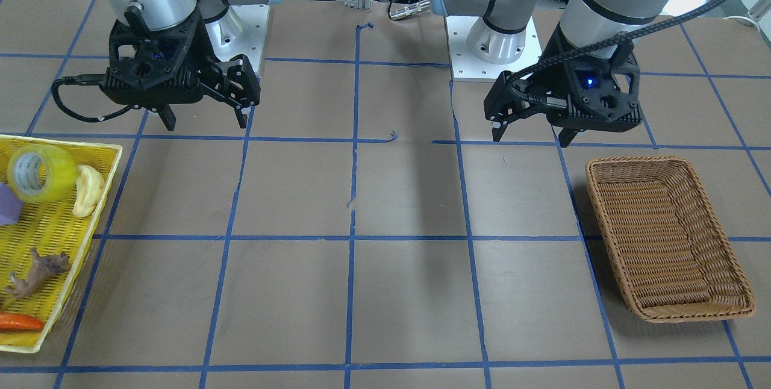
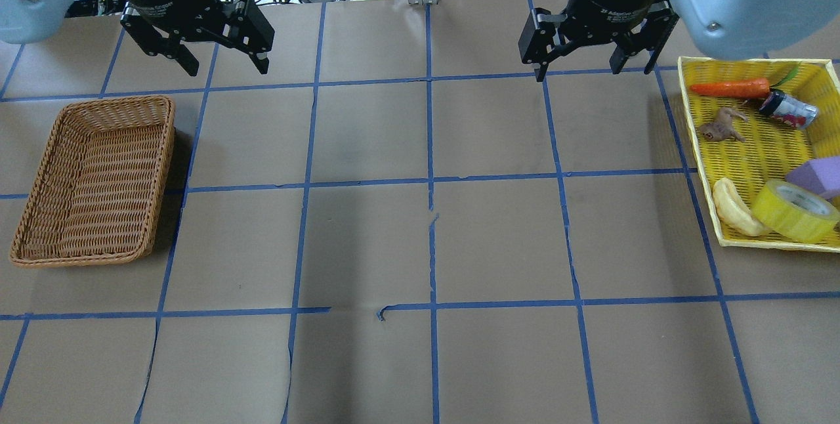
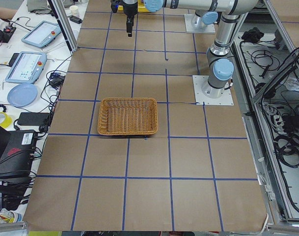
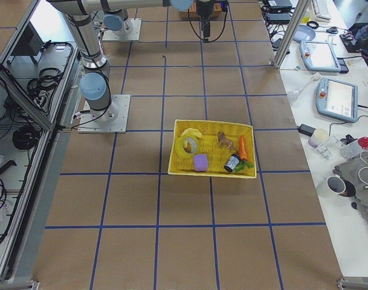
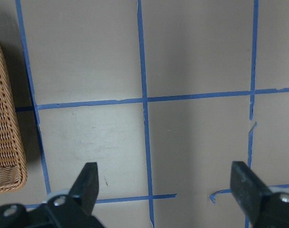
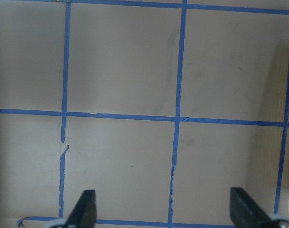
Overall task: Transfer tape with both arms
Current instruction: 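Reach the right gripper down into the yellow tray over the tape roll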
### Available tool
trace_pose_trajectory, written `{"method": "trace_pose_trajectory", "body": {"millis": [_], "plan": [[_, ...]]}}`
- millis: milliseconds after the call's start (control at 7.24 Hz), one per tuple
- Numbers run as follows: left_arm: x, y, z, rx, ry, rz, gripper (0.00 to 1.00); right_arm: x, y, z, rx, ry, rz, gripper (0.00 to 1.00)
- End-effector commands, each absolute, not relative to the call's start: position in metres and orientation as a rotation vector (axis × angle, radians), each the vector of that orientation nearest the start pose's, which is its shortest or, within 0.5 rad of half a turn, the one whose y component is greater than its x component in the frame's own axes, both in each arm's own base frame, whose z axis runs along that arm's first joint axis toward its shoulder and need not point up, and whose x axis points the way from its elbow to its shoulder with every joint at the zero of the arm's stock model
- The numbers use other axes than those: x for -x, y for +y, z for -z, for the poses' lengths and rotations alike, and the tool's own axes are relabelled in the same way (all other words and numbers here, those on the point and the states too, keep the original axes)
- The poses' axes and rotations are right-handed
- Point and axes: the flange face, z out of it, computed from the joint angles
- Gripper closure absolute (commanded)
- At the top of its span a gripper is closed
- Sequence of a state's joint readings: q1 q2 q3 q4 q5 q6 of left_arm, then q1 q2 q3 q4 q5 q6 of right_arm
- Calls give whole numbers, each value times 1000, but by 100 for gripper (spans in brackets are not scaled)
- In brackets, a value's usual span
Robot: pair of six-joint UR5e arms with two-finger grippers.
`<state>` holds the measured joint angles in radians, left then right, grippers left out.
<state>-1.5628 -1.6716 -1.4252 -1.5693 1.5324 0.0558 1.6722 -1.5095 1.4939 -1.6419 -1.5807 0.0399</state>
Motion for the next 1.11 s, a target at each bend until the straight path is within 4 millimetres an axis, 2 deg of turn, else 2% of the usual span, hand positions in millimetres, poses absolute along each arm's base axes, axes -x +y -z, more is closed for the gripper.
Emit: {"method": "trace_pose_trajectory", "body": {"millis": [0,138,276,553,691,967], "plan": [[133,-537,-505,-86,3175,73,0,-175,-512,-496,72,3148,67,0],[133,-534,-504,-89,3173,70,0,-149,-522,-492,-7,3157,49,0],[133,-533,-504,-91,3175,70,0,-98,-536,-481,-94,3160,-8,0],[133,-532,-504,-91,3175,70,0,-7,-556,-459,-103,3139,-93,0],[133,-532,-504,-91,3176,70,0,33,-557,-452,-136,3128,-116,0],[133,-531,-504,-91,3176,70,0,107,-558,-426,62,3099,-189,0]]}}
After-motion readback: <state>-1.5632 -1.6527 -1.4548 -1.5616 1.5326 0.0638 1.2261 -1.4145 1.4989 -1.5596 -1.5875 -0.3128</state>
